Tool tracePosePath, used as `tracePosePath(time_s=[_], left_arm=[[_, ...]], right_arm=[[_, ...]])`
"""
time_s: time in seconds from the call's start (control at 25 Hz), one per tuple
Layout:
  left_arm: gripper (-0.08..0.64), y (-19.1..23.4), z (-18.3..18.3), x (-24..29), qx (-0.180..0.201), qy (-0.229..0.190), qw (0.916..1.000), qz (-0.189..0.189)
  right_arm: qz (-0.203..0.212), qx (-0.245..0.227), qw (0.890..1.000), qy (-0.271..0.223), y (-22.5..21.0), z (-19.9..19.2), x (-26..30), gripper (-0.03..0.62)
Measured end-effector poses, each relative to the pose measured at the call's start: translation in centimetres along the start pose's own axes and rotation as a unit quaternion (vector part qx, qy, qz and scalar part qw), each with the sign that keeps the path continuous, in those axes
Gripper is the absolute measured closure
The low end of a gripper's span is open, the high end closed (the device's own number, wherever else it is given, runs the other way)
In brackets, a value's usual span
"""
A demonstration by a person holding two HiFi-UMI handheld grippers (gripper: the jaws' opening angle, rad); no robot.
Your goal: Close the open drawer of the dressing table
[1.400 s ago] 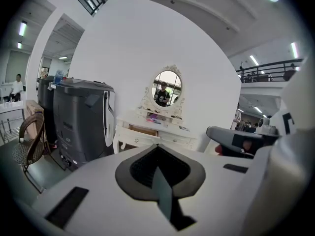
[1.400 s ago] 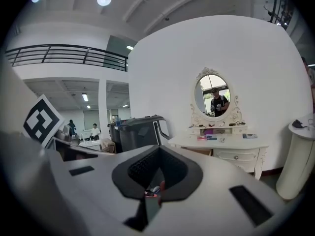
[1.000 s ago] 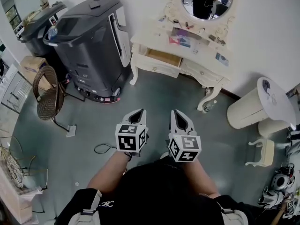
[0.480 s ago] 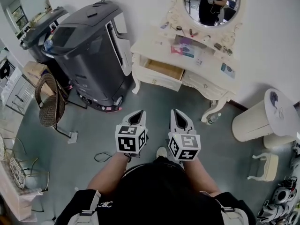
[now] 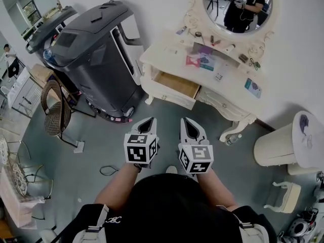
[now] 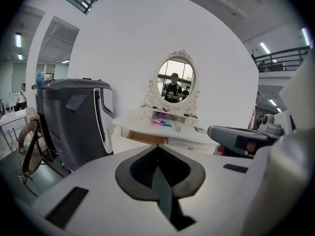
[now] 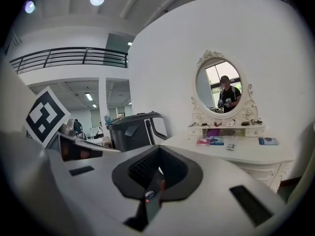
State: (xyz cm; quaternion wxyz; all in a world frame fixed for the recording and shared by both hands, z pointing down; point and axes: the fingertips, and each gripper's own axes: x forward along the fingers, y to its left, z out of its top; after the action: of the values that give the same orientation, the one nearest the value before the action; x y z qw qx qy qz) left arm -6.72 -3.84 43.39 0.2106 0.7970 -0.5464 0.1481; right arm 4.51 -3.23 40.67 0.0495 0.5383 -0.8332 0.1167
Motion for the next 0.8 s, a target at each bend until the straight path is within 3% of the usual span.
tracePosePath(time_s=[0.36, 0.8], left_arm=[[0.554, -1.1, 1.4, 4.2, -0.003, 0.006, 0.9997, 0.025], [0.554, 0.1, 0.0, 7.7, 0.0, 0.038, 0.9985, 0.04]], right_arm=[[0.011, 0.013, 1.0, 0.001, -4.6, 0.8, 2.1, 0.583], [0.009, 0.022, 0.999, 0.022, -7.0, -0.5, 3.6, 0.583]])
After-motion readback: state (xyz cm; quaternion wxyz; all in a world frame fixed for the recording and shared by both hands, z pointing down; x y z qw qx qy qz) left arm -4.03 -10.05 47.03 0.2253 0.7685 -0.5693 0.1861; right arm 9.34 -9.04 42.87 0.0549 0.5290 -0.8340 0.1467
